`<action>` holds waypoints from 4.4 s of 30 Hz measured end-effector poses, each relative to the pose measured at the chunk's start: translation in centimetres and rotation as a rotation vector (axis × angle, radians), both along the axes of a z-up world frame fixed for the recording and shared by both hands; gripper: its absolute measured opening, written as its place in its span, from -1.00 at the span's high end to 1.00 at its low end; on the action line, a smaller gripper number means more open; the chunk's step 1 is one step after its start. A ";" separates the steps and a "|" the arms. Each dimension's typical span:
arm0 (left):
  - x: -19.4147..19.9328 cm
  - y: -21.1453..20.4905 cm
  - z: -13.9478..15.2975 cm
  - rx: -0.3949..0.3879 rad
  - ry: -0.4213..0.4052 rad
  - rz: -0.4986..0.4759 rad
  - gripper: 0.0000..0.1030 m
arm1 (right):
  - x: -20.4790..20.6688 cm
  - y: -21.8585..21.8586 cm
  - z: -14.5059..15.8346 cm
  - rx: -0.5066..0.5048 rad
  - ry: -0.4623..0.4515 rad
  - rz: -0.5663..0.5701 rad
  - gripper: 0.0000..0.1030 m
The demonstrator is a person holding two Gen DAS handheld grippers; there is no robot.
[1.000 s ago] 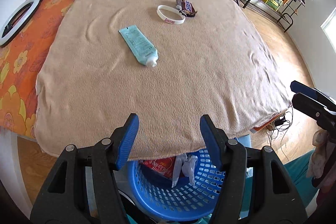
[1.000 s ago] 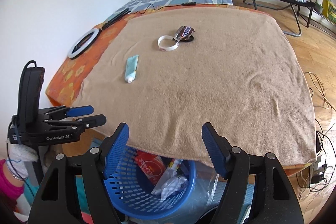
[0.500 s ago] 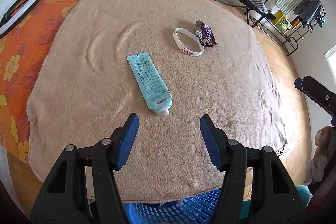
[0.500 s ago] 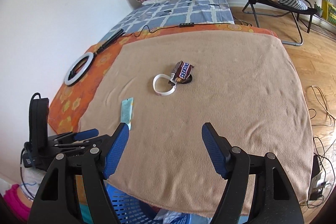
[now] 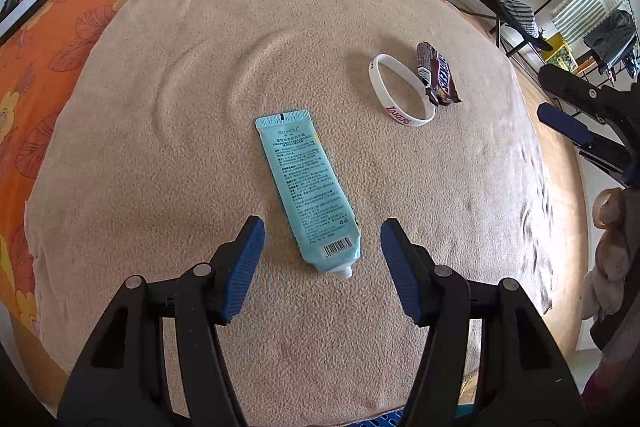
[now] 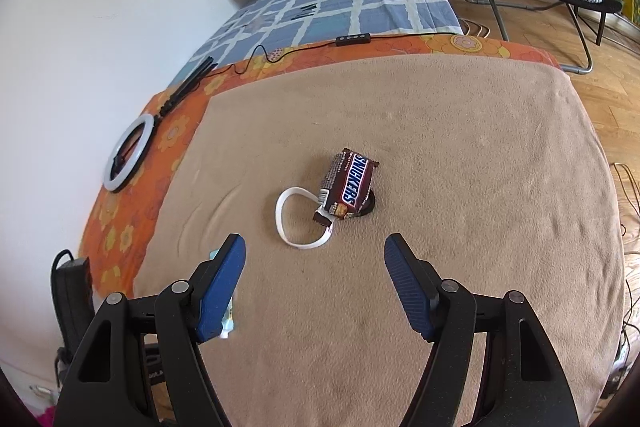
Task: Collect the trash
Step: 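Grasp the blue tube with the left gripper while the right grasps the Snickers wrapper, then lift the blue tube and Snickers wrapper and carry both over the basket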
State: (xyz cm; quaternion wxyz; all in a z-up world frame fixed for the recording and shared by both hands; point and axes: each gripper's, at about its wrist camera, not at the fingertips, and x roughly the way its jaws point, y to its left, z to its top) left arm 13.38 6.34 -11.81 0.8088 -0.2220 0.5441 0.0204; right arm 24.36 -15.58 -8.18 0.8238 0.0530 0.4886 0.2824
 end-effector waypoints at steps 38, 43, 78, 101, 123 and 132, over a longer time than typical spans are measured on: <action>1.5 1.2 -1.6 0.055 0.015 -0.004 0.80 | 8.9 4.8 -7.1 -0.148 0.093 -0.100 0.38; 0.9 1.6 -1.1 0.045 0.001 -0.004 0.87 | 8.7 3.9 -5.9 -0.104 0.076 -0.112 0.40; 0.8 1.6 -0.6 0.052 -0.037 -0.009 0.93 | -4.1 -0.8 -0.5 -0.031 -0.030 0.079 0.40; -5.8 -0.1 5.0 0.038 -0.164 -0.056 0.94 | -13.7 -2.0 0.8 -0.105 -0.102 0.170 0.40; -19.6 -5.6 5.1 0.046 -0.171 -0.158 0.94 | -25.8 -1.7 -1.8 -0.144 -0.080 0.268 0.40; -23.5 -7.6 2.1 0.001 -0.147 -0.131 0.94 | -28.0 -2.5 -5.8 -0.188 -0.012 0.284 0.40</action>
